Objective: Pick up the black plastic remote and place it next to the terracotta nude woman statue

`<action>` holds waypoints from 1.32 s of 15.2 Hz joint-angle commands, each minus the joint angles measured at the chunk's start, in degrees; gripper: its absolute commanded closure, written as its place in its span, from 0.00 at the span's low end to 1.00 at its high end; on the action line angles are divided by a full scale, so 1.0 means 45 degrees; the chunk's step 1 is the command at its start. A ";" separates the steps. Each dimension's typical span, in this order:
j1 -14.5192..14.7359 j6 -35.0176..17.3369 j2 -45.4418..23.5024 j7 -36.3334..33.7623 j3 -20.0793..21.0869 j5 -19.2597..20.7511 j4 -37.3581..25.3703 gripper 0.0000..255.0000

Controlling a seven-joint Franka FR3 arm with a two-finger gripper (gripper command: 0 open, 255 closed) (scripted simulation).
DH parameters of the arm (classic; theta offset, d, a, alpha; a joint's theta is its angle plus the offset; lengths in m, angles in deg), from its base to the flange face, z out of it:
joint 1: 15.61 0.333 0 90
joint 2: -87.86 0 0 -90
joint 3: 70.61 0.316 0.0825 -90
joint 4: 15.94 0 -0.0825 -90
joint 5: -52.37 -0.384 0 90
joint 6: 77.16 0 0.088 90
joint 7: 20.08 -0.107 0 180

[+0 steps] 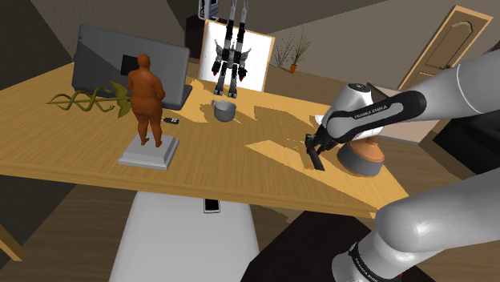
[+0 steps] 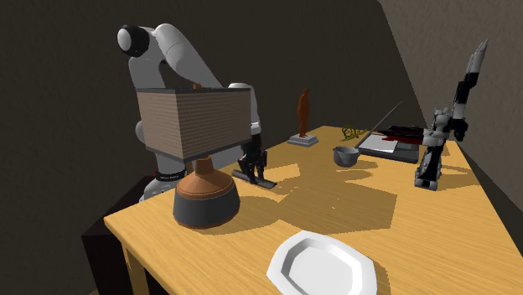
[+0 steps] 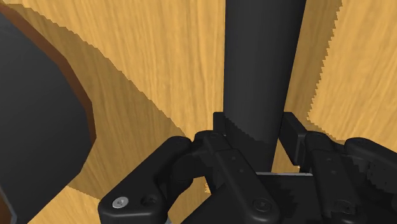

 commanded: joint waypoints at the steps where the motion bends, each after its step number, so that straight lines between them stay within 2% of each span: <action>1: 0.0048 0.0424 0.0292 0.0101 -0.0028 -0.0093 -0.0126 1.00; 20: 0.0343 0.4392 0.2451 0.0676 -0.0060 -0.0652 -0.1946 1.00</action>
